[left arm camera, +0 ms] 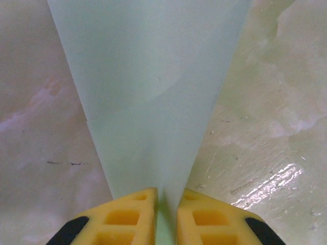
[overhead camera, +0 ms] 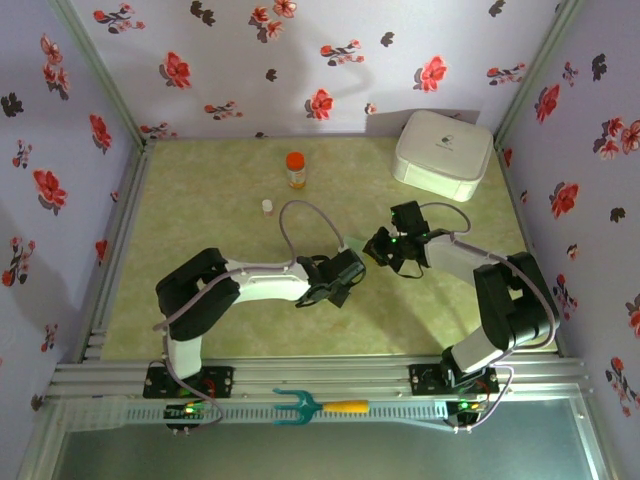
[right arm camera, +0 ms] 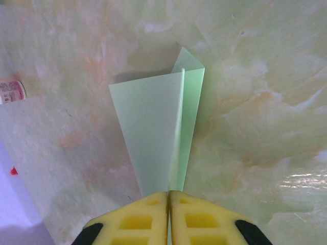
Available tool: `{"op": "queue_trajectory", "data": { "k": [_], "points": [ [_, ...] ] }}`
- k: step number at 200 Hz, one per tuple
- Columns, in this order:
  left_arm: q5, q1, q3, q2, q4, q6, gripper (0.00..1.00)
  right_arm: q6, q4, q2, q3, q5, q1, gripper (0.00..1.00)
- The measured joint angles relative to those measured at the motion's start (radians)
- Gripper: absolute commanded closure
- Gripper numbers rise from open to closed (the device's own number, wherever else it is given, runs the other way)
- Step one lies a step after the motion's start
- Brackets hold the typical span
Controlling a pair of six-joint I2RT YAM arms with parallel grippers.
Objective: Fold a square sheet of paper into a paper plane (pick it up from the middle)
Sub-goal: Fold the wing for the fifth time at the center of the table.
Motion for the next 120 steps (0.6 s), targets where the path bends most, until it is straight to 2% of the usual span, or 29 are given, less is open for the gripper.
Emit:
{"op": "queue_trajectory", "data": {
  "k": [34, 51, 69, 120],
  "points": [
    [0.000, 0.000, 0.000, -0.010, 0.000, 0.011, 0.85, 0.007, 0.019, 0.000, -0.005, -0.005, 0.000, 0.93],
    [0.000, 0.000, 0.000, -0.010, 0.000, 0.014, 0.87, 0.014, 0.024, 0.000, -0.010, -0.007, 0.000, 0.79],
    [0.000, 0.000, 0.000, -0.010, 0.000, 0.014, 0.87, 0.018, 0.029, 0.001, -0.012, -0.008, 0.000, 0.76],
    [0.000, 0.000, 0.000, -0.010, 0.000, 0.017, 0.88, 0.024, 0.054, 0.010, -0.012, -0.022, 0.000, 0.84]
  ]
}}
